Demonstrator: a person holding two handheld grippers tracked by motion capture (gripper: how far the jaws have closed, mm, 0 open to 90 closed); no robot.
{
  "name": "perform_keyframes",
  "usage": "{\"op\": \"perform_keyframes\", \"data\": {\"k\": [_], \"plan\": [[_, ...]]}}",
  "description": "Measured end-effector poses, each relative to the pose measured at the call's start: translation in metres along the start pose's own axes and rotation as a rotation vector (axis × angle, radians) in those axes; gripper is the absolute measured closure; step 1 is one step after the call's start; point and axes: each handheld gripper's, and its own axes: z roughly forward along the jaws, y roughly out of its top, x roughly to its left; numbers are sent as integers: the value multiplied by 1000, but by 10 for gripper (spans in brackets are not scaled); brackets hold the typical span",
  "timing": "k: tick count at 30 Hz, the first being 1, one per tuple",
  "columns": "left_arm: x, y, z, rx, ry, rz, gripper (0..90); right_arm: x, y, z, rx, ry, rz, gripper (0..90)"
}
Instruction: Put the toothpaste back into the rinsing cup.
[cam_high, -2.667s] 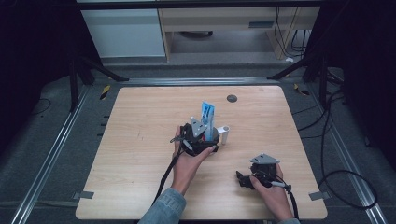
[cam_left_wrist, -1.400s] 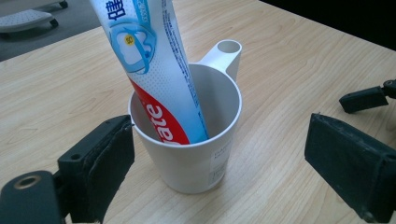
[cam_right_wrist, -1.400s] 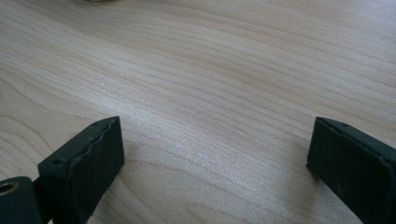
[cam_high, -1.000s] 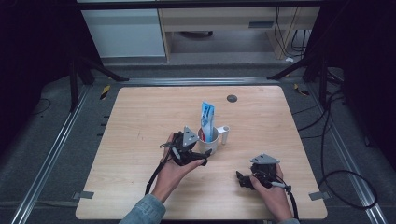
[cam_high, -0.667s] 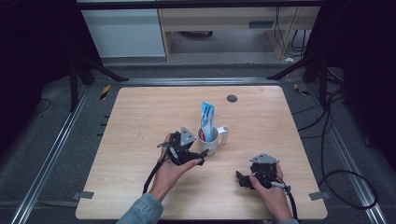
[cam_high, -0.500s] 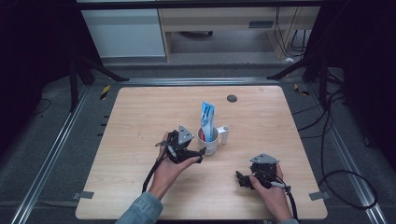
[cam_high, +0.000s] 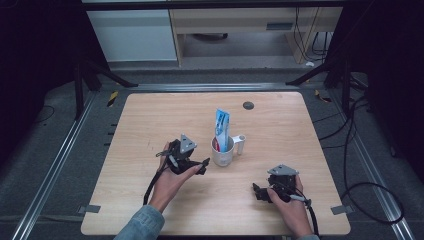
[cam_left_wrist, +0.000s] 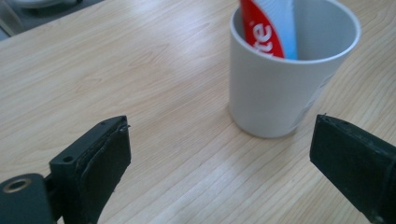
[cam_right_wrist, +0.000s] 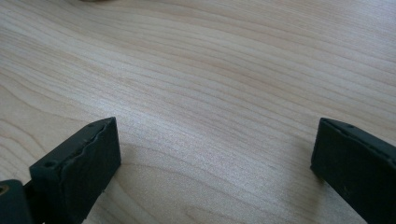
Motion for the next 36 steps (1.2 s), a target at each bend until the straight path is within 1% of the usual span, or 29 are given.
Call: {"op": "perform_keyframes", "data": {"k": [1, 2, 4, 5, 6, 7, 8, 9, 10, 11, 12, 13, 15, 16, 17, 18, 21, 24, 27, 30, 31, 32, 33, 36], "plan": [[6, -4, -1, 10, 1, -13, 47, 0, 0, 0, 0, 0, 0, 16], [8, -6, -1, 17, 4, -20, 47, 0, 0, 0, 0, 0, 0, 17], [11, -7, -2, 22, 9, -21, 47, 0, 0, 0, 0, 0, 0, 17], [15, -11, -3, 35, 19, -24, 47, 0, 0, 0, 0, 1, 0, 17], [15, -11, -3, 35, 19, -24, 47, 0, 0, 0, 0, 1, 0, 17], [20, -15, -5, 43, 22, -30, 47, 0, 0, 0, 0, 0, 1, 17], [20, -15, -5, 43, 22, -30, 47, 0, 0, 0, 0, 0, 1, 17], [25, -19, -7, 56, 29, -28, 47, 0, 0, 0, 0, 0, 0, 17], [25, -19, -7, 56, 29, -28, 47, 0, 0, 0, 0, 0, 0, 17], [30, -24, -10, 61, 40, -39, 47, 0, 0, 0, 0, 0, 2, 17], [30, -24, -10, 61, 40, -39, 47, 0, 0, 0, 0, 0, 2, 17], [36, -29, -12, 66, 49, -50, 47, 0, 0, 0, 0, 0, 2, 17], [41, -34, -13, 69, 56, -62, 48, 0, 0, 0, 0, 0, 0, 17], [41, -34, -13, 69, 56, -62, 48, 0, 0, 0, 0, 1, 0, 17], [45, -39, -14, 77, 60, -71, 47, 0, 0, 0, 0, 0, 0, 17], [45, -39, -14, 77, 60, -71, 47, 0, 0, 0, 0, 1, 0, 17], [52, -46, -16, 88, 71, -81, 47, 0, 0, 0, 0, 0, 0, 17], [57, -51, -18, 99, 77, -79, 47, 0, 0, 0, 0, 0, 1, 17], [62, -57, -20, 120, 85, -85, 47, 0, 0, 0, 0, 0, 1, 17], [65, -60, -22, 128, 85, -88, 47, 0, 0, 0, 0, 0, 1, 17], [68, -64, -23, 141, 91, -90, 47, 0, 0, 0, 0, 0, 1, 17], [68, -64, -23, 141, 91, -90, 47, 0, 0, 0, 0, 0, 1, 17], [71, -68, -24, 147, 95, -94, 47, 0, 0, 0, 0, 0, 0, 17], [74, -72, -25, 151, 100, -101, 48, 0, 0, 0, 0, 0, 1, 17]]}}
